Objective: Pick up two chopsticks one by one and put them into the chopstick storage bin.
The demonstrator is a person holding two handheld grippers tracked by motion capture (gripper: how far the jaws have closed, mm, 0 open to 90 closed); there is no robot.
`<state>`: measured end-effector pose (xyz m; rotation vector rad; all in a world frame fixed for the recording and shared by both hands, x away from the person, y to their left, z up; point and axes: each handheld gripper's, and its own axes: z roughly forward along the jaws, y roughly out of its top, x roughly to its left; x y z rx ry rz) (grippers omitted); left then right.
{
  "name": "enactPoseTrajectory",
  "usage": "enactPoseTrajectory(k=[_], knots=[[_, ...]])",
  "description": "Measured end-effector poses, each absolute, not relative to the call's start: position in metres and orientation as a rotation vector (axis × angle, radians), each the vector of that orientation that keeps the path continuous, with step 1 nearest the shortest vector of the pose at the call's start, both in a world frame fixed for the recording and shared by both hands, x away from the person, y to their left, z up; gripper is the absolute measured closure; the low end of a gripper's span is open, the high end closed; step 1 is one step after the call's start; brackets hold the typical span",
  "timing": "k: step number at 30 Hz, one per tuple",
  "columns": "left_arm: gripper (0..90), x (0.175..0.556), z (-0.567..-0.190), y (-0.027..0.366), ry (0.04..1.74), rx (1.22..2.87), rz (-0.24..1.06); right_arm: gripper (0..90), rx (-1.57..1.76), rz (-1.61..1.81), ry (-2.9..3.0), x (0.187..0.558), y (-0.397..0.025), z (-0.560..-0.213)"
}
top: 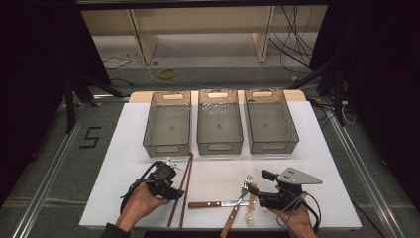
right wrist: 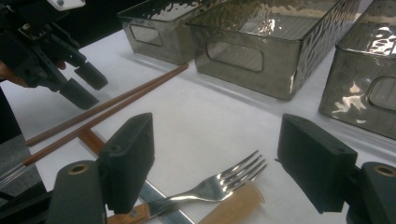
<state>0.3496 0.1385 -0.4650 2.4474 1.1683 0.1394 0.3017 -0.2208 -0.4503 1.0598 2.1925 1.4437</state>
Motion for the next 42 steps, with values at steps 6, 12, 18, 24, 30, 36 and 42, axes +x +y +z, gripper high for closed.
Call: enactPoseTrajectory(k=[6,12,18,24,30,36,42], knots=[[51.5,0.349,-0.471,0.135,1.163,2.491,0.144,28.3,1.056,1.447,2.197,0.302,-0.221,-0.45],[59.9,0.348,-0.472,0.133,1.144,2.537,0.168,28.7,1.055,1.444,2.204,0.302,-0.22,-0.45],[69.3,0.348,-0.472,0.136,1.121,2.572,0.168,29.0,1.056,1.441,2.207,0.302,-0.22,-0.451],[72.8,0.35,-0.47,0.14,1.132,2.599,0.146,29.5,1.056,1.437,2.214,0.302,-0.219,-0.451],[74.4,0.35,-0.47,0.144,1.135,2.62,0.135,29.7,1.057,1.436,2.216,0.302,-0.219,-0.451],[78.5,0.352,-0.47,0.15,1.136,2.63,0.107,29.7,1.061,1.433,2.216,0.302,-0.219,-0.451],[82.6,0.352,-0.47,0.15,1.141,2.638,0.108,29.8,1.061,1.427,2.219,0.302,-0.219,-0.452]])
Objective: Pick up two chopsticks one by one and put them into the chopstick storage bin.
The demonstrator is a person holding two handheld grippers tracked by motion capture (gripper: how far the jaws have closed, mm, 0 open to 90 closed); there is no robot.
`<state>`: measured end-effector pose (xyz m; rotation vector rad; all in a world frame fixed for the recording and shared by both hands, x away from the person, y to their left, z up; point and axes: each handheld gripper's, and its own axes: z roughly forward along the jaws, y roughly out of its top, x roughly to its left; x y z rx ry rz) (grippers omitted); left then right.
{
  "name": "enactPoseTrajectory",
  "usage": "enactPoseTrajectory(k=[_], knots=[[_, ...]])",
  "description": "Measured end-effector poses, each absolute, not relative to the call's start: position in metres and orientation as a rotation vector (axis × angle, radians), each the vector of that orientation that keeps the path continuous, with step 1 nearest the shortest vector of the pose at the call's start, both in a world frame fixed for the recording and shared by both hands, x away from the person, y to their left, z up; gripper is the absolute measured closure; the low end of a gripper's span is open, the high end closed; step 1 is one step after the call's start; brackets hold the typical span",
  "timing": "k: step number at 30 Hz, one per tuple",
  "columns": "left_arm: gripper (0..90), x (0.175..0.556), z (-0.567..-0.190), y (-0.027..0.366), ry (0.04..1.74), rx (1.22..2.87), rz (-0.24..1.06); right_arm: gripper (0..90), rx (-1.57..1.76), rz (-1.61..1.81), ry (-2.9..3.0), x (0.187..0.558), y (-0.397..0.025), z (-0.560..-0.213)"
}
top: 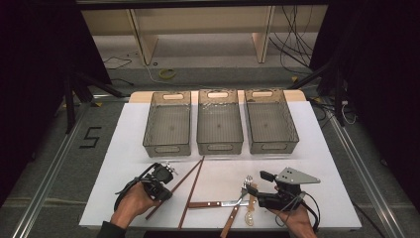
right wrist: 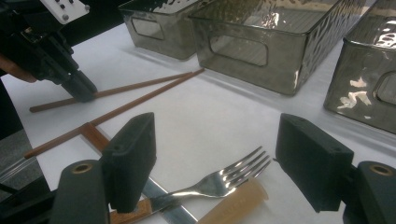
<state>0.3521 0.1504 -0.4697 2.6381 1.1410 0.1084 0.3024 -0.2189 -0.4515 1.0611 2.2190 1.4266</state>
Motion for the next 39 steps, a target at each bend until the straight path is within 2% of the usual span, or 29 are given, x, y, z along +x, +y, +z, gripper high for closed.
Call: enactPoseTrajectory(k=[21,31,39], knots=[[83.4,0.35,-0.465,0.157,1.079,2.617,0.165,30.0,1.06,1.425,2.218,0.302,-0.219,-0.451],[83.4,0.346,-0.439,0.165,1.031,2.529,0.197,30.0,1.059,1.433,2.215,0.302,-0.219,-0.451],[83.3,0.356,-0.422,0.172,1.019,2.463,0.213,30.0,1.061,1.433,2.212,0.303,-0.22,-0.451]])
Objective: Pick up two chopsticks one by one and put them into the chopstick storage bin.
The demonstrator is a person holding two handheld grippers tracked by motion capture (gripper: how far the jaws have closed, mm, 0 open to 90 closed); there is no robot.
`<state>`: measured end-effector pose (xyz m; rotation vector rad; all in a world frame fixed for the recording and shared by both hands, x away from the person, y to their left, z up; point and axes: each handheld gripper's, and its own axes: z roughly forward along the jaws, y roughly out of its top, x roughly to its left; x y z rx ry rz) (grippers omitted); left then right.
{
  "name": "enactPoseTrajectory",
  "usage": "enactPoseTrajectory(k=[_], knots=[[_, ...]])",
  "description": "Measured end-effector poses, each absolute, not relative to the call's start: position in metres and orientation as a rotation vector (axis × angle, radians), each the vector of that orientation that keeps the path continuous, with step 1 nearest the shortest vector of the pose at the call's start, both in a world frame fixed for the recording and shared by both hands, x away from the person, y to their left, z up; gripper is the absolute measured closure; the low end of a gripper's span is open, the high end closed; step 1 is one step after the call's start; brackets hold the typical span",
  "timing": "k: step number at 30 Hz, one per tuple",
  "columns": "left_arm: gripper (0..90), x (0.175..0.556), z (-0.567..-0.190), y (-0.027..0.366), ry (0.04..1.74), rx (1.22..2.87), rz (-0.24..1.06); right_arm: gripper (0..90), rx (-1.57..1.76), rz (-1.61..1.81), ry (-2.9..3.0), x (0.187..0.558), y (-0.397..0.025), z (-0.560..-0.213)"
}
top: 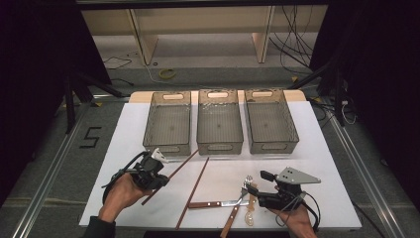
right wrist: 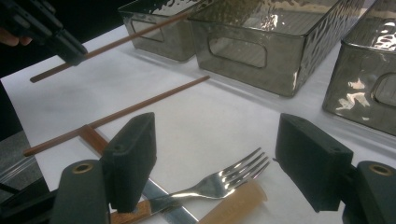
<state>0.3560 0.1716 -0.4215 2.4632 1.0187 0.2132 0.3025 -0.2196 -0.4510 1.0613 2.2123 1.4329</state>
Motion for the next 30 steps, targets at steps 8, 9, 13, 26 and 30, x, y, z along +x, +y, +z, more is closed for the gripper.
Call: enactPoseTrajectory(k=[8,9,13,26,30], knots=[[83.3,0.371,-0.402,0.174,1.003,2.385,0.241,30.0,1.06,1.436,2.21,0.303,-0.22,-0.451],[83.3,0.373,-0.4,0.174,1.005,2.375,0.244,30.0,1.06,1.436,2.21,0.303,-0.22,-0.451],[83.3,0.381,-0.396,0.177,1.014,2.343,0.249,30.0,1.064,1.44,2.207,0.303,-0.221,-0.451],[83.3,0.403,-0.386,0.186,1.044,2.249,0.265,30.0,1.064,1.444,2.208,0.303,-0.221,-0.451],[83.3,0.411,-0.379,0.188,1.047,2.231,0.281,30.0,1.065,1.443,2.208,0.303,-0.221,-0.451]])
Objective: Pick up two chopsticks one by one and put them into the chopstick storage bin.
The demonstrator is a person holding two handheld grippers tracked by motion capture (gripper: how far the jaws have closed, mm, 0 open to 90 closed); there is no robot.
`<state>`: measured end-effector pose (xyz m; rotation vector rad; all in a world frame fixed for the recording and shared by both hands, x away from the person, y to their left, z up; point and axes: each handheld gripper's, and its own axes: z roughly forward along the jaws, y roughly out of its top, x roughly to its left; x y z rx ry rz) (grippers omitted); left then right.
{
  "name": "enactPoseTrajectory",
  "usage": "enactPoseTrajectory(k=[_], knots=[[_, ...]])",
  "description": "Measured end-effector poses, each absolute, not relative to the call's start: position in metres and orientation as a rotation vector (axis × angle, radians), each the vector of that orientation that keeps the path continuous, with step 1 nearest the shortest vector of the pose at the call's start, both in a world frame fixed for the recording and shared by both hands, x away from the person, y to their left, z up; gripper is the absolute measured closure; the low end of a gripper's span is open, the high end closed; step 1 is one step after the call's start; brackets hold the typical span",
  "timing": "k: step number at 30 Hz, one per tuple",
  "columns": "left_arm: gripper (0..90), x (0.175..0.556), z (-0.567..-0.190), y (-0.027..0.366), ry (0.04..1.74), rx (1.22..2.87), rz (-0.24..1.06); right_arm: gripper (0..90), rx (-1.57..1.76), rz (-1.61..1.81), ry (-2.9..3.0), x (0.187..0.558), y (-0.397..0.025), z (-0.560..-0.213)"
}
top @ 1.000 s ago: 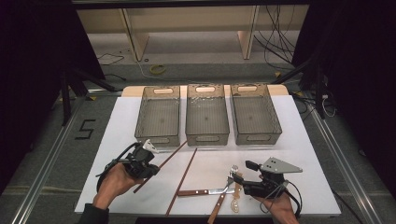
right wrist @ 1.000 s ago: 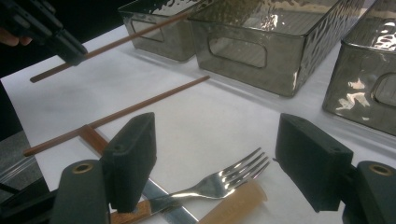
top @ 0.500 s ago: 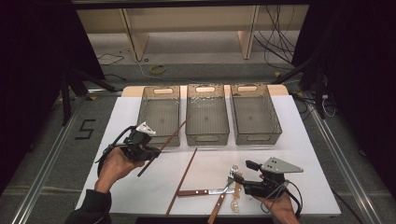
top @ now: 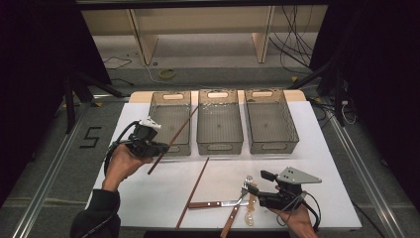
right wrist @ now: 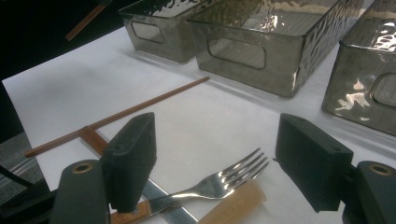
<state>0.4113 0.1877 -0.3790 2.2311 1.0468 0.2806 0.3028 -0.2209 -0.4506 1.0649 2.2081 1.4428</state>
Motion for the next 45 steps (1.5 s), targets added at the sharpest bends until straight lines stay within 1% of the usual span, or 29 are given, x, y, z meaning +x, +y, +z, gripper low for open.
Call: enactPoseTrajectory(k=[8,25,29,32,45], knots=[[83.3,0.43,-0.373,0.198,1.088,2.172,0.301,30.0,1.054,1.438,2.216,0.302,-0.22,-0.451],[83.3,0.463,-0.358,0.206,1.129,2.132,0.37,30.0,1.057,1.444,2.215,0.303,-0.22,-0.451],[83.3,0.47,-0.359,0.207,1.143,2.121,0.369,30.0,1.057,1.446,2.214,0.303,-0.221,-0.451],[83.3,0.475,-0.36,0.21,1.147,2.101,0.338,30.0,1.058,1.447,2.213,0.303,-0.221,-0.451],[83.2,0.502,-0.369,0.21,1.214,2.102,0.386,30.0,1.057,1.45,2.215,0.303,-0.221,-0.451]])
